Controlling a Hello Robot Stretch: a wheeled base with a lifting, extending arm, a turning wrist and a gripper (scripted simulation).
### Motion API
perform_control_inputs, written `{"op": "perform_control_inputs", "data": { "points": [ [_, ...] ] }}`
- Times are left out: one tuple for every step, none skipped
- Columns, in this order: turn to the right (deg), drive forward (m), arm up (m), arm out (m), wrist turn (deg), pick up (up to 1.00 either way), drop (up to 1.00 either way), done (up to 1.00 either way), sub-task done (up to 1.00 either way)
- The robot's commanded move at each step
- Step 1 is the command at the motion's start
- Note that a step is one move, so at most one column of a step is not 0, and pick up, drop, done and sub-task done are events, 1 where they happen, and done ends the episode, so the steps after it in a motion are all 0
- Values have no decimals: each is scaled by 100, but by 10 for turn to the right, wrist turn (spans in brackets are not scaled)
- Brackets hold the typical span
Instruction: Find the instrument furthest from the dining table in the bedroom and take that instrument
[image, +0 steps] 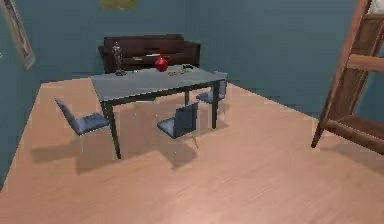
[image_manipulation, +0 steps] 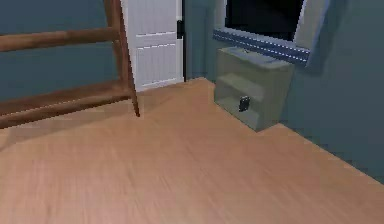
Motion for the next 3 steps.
{"op": "perform_control_inputs", "data": {
  "points": [
    [-450, 0, 0, 0, 0, 0, 0, 0, 0],
    [-450, 0, 0, 0, 0, 0, 0, 0, 0],
    [-450, 0, 0, 0, 0, 0, 0, 0, 0]
  ]
}}
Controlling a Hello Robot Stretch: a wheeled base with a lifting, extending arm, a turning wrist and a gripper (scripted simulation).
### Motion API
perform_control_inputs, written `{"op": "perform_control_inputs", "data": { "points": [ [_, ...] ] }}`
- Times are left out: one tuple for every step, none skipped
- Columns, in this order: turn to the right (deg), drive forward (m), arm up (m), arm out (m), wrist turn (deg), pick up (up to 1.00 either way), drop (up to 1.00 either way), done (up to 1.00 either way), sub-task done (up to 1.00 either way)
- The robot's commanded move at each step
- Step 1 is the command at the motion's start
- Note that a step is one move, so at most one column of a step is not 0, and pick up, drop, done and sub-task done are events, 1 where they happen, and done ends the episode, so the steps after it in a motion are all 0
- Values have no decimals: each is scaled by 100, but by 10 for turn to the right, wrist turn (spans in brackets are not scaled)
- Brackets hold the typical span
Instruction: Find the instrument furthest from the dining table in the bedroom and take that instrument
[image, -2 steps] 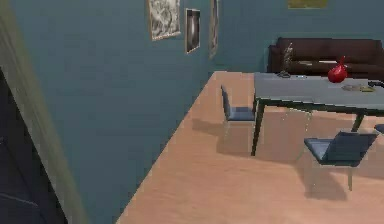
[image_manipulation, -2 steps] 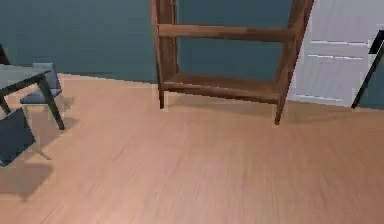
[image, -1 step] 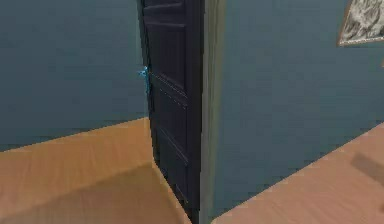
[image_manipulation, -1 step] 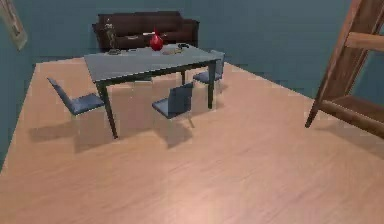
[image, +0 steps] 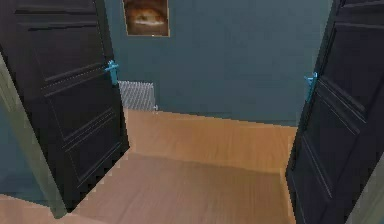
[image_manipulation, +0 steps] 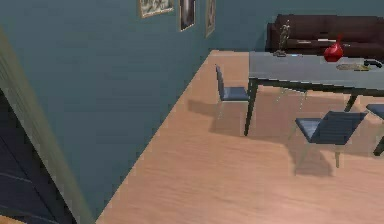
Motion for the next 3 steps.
{"op": "perform_control_inputs", "data": {
  "points": [
    [-30, 0, 0, 0, 0, 0, 0, 0, 0],
    [0, 100, 0, 0, 0, 0, 0, 0, 0],
    [0, 85, 0, 0, 0, 0, 0, 0, 0]
  ]
}}
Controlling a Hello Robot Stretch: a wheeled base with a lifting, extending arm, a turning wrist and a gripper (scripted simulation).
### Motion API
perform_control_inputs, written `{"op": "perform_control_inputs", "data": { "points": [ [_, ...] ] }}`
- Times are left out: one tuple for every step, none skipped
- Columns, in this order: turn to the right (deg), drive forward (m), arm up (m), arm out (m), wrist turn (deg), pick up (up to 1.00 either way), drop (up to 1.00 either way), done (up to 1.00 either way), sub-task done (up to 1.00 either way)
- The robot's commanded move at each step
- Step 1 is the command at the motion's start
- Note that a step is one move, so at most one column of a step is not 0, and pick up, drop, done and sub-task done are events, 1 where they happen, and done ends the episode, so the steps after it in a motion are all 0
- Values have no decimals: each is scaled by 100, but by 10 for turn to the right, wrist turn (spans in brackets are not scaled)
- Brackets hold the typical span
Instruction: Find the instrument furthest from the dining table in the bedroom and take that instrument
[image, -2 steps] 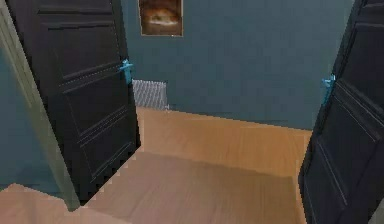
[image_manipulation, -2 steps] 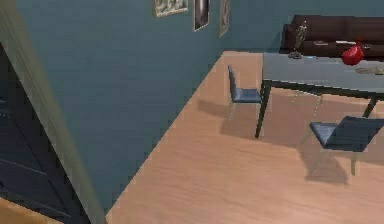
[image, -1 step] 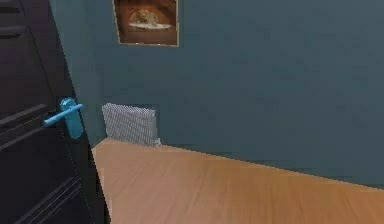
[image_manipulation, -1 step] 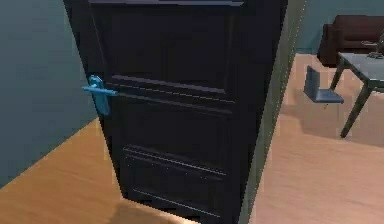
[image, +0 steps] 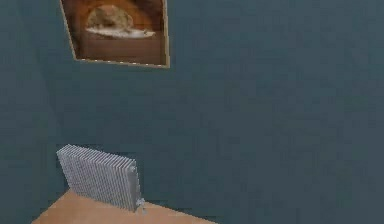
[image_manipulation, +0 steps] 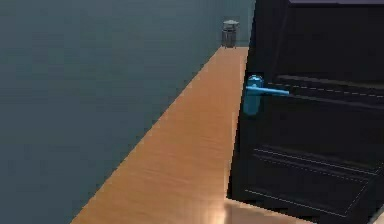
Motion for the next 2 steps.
{"op": "perform_control_inputs", "data": {
  "points": [
    [-330, 0, 0, 0, 0, 0, 0, 0, 0],
    [0, 55, 0, 0, 0, 0, 0, 0, 0]
  ]
}}
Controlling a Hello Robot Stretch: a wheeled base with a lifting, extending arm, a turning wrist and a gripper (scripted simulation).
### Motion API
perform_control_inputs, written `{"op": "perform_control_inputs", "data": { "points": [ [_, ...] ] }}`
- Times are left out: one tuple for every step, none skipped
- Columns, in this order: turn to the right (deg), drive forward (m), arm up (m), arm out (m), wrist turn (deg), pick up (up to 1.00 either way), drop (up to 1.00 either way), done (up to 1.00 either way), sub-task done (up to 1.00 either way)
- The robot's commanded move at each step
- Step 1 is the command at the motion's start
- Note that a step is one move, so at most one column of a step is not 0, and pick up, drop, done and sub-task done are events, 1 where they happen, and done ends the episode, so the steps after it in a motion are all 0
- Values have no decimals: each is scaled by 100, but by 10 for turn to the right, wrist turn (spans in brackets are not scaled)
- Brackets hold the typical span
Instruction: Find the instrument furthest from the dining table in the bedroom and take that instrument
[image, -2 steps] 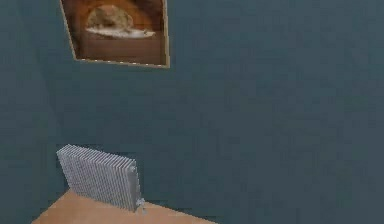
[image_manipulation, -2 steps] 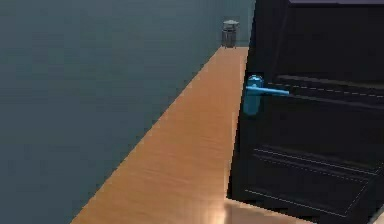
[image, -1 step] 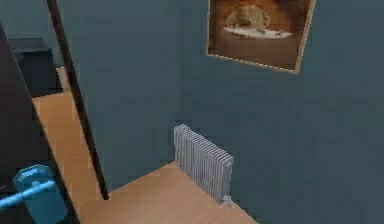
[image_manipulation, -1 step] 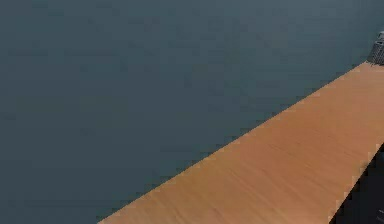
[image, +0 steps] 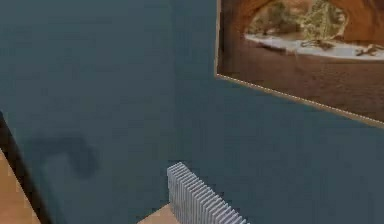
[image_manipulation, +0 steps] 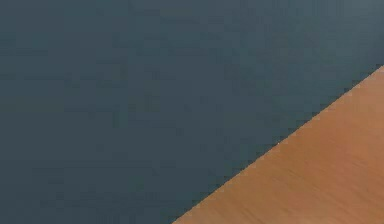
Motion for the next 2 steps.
{"op": "perform_control_inputs", "data": {
  "points": [
    [-360, 0, 0, 0, 0, 0, 0, 0, 0],
    [0, 30, 0, 0, 0, 0, 0, 0, 0]
  ]
}}
